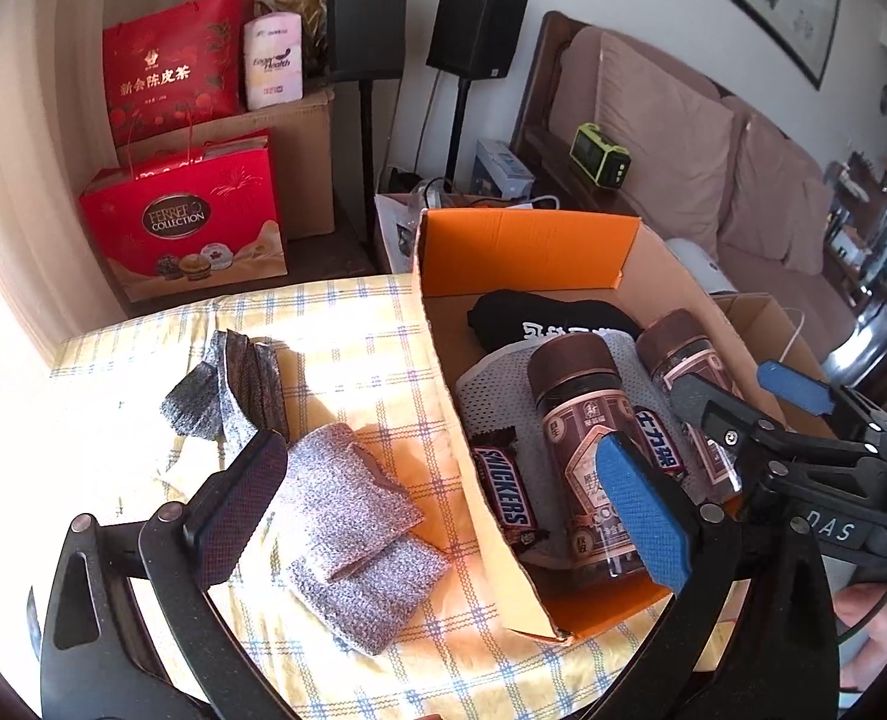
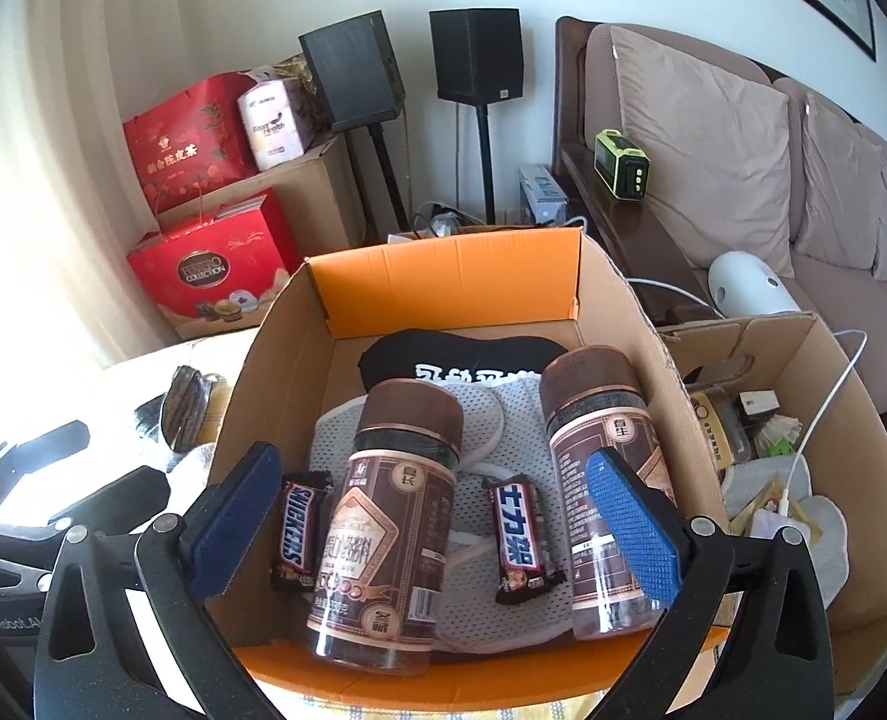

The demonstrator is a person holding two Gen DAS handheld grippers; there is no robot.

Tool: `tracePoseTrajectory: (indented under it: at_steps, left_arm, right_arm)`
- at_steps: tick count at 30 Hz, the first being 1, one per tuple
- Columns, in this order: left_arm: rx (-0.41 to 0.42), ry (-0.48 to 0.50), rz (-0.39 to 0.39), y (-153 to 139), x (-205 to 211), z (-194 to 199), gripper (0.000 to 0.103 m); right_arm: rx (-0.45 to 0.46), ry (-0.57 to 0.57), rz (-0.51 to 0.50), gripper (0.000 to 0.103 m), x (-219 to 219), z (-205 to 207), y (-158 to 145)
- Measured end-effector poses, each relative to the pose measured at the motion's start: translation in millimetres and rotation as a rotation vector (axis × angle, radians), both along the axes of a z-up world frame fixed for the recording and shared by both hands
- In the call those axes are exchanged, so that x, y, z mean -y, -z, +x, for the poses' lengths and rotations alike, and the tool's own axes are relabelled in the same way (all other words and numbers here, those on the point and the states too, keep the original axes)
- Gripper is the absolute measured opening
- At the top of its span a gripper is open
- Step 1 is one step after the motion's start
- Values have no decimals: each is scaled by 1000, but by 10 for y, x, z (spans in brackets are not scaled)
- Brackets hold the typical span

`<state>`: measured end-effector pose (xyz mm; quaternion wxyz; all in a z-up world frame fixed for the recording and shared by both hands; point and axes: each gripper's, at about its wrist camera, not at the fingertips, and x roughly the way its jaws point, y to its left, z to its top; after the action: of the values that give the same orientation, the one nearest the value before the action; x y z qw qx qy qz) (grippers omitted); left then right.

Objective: Organize objects
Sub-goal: 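Move both grippers back toward the grey knit socks on the bedspread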

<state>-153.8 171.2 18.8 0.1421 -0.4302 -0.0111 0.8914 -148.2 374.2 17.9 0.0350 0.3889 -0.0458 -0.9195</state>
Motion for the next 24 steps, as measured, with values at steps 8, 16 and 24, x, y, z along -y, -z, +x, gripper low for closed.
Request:
tracePoseTrajectory:
  at_steps: [8,16,24]
  left_arm:
    - [0,-47,11,-27,384,0,103]
    - [-16,-88,9,-62,771,35,103]
    - [-11,-123,12,-68,1132,49,103]
  right_arm:
    - [4,-39,19,103,292,18,-30]
    - [-4,-75,31,103,608,8,-61]
    - [-8,-115,37,103,946,-11,-97]
